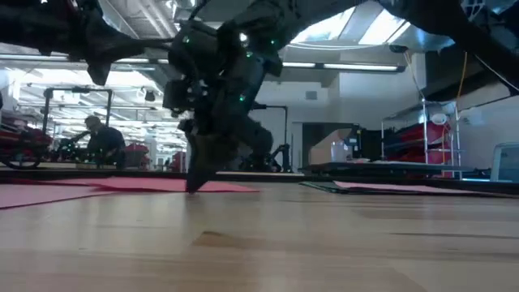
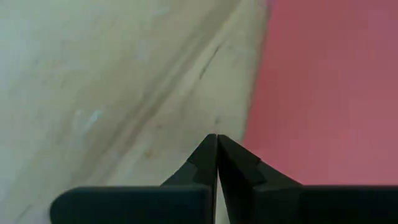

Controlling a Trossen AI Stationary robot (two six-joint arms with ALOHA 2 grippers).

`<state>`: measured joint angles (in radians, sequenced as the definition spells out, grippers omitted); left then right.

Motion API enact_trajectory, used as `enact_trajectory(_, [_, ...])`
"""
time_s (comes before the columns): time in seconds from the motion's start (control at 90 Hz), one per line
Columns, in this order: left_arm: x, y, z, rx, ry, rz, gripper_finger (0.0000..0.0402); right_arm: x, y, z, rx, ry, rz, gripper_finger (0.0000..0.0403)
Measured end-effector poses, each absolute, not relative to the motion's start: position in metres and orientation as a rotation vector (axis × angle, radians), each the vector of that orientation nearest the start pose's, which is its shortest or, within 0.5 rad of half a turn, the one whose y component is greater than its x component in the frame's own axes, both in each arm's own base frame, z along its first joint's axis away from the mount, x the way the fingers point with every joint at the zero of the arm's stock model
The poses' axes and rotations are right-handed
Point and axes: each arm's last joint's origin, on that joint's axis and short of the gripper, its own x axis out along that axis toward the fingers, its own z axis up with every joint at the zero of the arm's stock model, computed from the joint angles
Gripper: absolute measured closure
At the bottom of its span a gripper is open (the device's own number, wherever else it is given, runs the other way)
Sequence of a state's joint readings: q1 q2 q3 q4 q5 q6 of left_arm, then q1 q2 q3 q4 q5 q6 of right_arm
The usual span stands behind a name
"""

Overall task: Organize paper
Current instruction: Stack the red paper on top of the red papers

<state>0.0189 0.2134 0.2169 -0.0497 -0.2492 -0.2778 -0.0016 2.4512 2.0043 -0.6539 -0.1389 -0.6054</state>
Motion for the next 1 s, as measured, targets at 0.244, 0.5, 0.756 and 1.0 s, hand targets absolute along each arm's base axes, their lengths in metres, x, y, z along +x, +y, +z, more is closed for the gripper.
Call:
enact_trajectory(0.244, [0.102,0.009,0.216,-0.27,0.007,0.279,0.0402,0.524,0.0,0.124,-0.466,0.953,0.422,0.0403])
enact_trajectory(0.5, [0.102,0.009,0.216,-0.27,0.008,0.279,0.0402,0.534,-0.005,0.126,-0.434,0.869,0.319,0.0403])
enact_trajectory(0.756, [0.102,0.009,0.214,-0.268,0.023,0.282,0.0402,0.54,-0.013,0.135,-0.407,0.798,0.262,0.0403])
enact_trajectory(1.0, [0.103,0.009,0.213,-0.267,0.036,0.283,0.0402,0.521,-0.008,0.161,-0.382,0.886,0.433,0.0403])
